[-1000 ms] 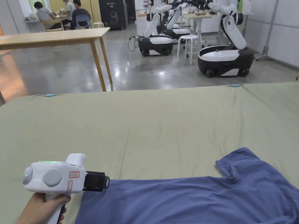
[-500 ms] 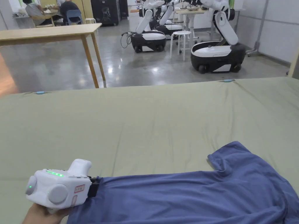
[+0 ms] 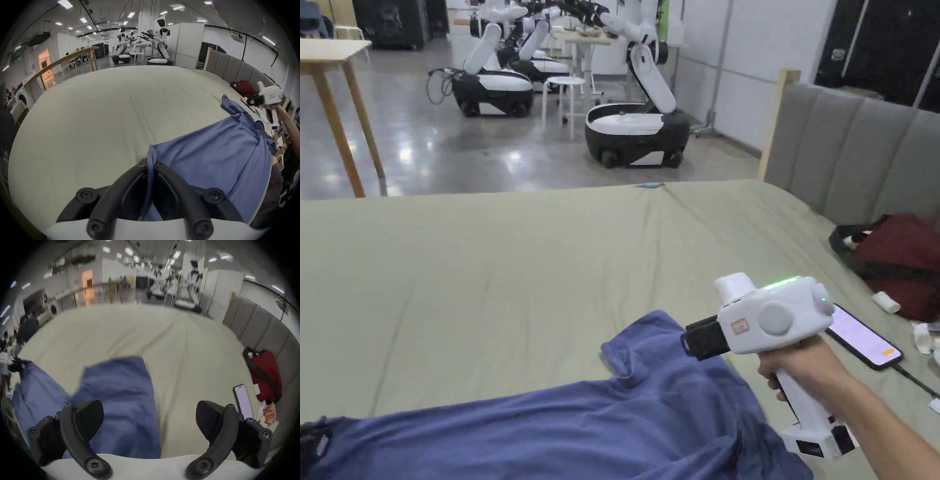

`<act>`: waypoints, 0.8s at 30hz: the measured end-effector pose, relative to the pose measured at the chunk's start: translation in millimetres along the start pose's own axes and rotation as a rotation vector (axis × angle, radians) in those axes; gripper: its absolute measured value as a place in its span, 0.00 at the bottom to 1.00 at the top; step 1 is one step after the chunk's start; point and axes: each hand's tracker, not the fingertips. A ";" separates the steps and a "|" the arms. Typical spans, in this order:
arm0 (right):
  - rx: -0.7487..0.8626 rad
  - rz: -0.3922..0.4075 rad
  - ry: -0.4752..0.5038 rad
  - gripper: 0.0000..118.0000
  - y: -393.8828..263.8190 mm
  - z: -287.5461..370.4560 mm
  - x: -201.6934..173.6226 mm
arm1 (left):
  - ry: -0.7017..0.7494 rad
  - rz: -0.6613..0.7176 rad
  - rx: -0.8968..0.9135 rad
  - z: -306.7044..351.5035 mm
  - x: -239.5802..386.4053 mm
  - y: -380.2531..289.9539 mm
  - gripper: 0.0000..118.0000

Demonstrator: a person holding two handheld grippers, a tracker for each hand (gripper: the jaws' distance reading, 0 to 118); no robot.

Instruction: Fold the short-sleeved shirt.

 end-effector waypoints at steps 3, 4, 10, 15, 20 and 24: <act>-0.127 0.022 0.007 0.86 -8.2 -37.2 11.7 | 0.000 0.014 -0.005 4.1 1.1 0.2 0.01; -0.136 0.035 0.009 0.78 -11.7 -31.3 -1.7 | 0.001 0.012 -0.007 5.4 1.3 0.3 0.01; -0.075 0.016 0.004 0.05 -19.2 -13.8 -13.9 | 0.004 0.037 -0.025 3.1 -3.8 2.5 0.01; -0.074 0.068 -0.046 0.00 -15.2 -1.0 -30.0 | 0.009 0.033 -0.024 3.8 1.2 4.7 0.01; 0.130 0.046 0.000 0.00 -15.2 62.3 -45.9 | -0.023 0.080 0.029 33.6 0.0 9.5 0.01; 0.263 0.124 0.027 0.00 -36.9 147.7 -64.8 | -0.033 0.049 0.081 82.6 6.7 1.8 0.01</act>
